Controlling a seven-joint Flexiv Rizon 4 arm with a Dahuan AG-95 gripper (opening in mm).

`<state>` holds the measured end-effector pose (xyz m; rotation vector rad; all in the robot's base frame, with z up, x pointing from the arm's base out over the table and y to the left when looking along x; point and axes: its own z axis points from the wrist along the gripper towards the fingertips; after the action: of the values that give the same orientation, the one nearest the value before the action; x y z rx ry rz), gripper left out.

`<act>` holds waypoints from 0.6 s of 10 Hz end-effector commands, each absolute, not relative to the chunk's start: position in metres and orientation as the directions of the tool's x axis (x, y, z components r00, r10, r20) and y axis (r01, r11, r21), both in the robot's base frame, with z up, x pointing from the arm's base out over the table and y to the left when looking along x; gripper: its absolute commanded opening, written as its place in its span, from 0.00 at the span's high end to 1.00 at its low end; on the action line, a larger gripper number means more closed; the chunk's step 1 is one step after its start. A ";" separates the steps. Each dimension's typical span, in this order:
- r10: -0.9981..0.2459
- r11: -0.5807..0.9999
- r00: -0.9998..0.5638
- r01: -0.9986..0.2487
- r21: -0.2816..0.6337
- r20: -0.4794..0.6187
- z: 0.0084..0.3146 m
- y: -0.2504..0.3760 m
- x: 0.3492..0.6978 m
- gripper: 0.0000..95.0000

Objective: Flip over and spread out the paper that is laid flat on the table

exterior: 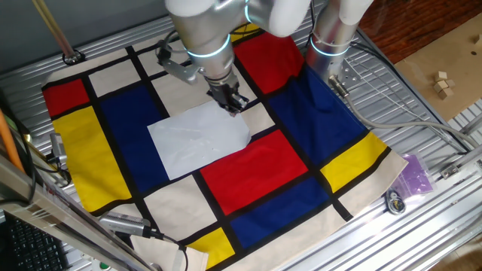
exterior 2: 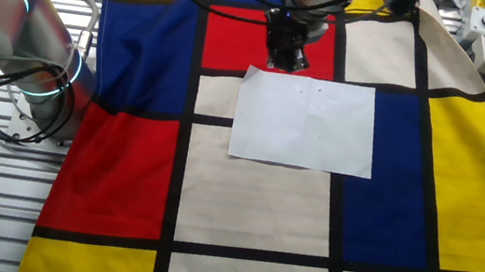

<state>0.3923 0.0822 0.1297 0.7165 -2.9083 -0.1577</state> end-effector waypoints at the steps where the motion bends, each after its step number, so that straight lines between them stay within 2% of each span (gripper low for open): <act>1: -0.473 0.877 -0.874 -0.455 0.152 0.111 0.129 0.081 0.391 1.00; 6: -0.455 0.887 -0.883 -0.439 0.143 0.112 0.132 0.075 0.389 1.00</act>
<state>0.3875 0.0751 0.1314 0.6928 -2.9138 -0.1639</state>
